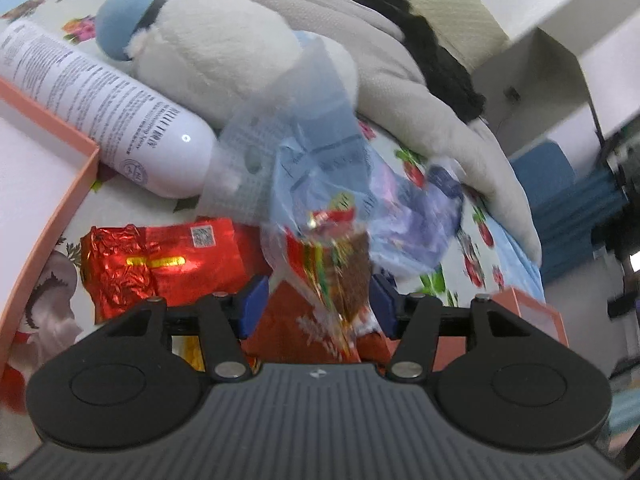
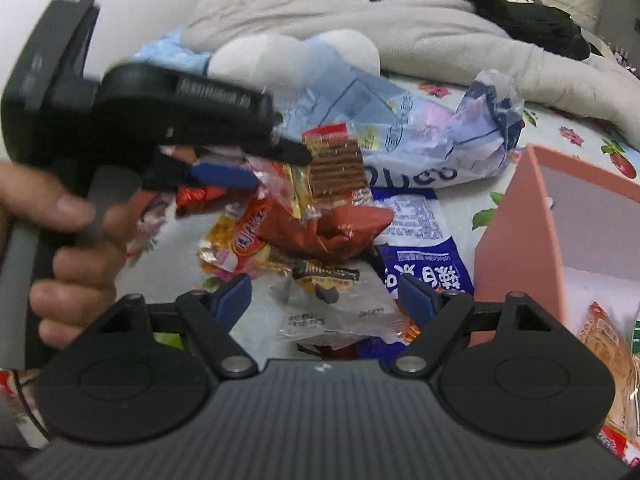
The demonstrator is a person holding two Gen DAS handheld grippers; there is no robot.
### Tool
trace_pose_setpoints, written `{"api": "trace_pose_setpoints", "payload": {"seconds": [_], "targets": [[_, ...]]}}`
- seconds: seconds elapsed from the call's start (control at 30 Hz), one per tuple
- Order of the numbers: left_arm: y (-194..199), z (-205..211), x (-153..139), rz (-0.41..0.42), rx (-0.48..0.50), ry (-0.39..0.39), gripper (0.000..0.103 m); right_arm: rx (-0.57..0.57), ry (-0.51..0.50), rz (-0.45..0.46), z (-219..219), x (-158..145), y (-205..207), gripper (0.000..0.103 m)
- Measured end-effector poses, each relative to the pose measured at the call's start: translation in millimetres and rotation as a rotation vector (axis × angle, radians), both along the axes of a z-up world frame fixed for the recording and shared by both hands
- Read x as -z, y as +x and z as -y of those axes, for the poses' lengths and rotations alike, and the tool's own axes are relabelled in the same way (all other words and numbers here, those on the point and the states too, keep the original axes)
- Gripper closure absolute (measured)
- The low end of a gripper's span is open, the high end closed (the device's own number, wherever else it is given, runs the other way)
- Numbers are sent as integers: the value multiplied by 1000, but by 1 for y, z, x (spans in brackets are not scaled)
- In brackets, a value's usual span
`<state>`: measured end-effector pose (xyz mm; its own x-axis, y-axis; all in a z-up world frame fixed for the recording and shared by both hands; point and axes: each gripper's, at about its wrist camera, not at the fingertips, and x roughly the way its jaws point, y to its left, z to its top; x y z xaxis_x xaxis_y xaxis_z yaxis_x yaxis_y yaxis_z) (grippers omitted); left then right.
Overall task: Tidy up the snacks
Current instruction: 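Grasp a red snack packet with the left tool while the right tool grasps a clear packet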
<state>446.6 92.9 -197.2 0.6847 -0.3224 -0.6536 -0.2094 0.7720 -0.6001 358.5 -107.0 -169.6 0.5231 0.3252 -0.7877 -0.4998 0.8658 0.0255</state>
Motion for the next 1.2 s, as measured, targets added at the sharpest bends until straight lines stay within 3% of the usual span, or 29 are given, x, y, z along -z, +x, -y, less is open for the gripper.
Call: {"api": "trace_pose_setpoints", "payload": {"seconds": [0.23, 0.37, 0.47, 0.63, 0.9, 1.07, 1.2], "targets": [[27, 8, 15, -21, 12, 29, 43, -9, -98, -3, -11, 23, 5, 24], [31, 18, 18, -28, 17, 52, 59, -2, -84, 4, -7, 20, 3, 27], [24, 23, 11, -2, 20, 70, 75, 6, -75, 10, -4, 16, -1, 28], [5, 28, -5, 17, 17, 75, 92, 21, -58, 10, 3, 6, -11, 31], [-38, 38, -40, 48, 15, 124, 94, 48, -35, 8, 12, -13, -40, 33], [-83, 40, -59, 58, 8, 146, 94, 56, -30, -20, 21, -20, -66, 56], [-116, 44, -70, 56, 8, 163, 94, 69, -35, -30, 29, -19, -89, 59]]}}
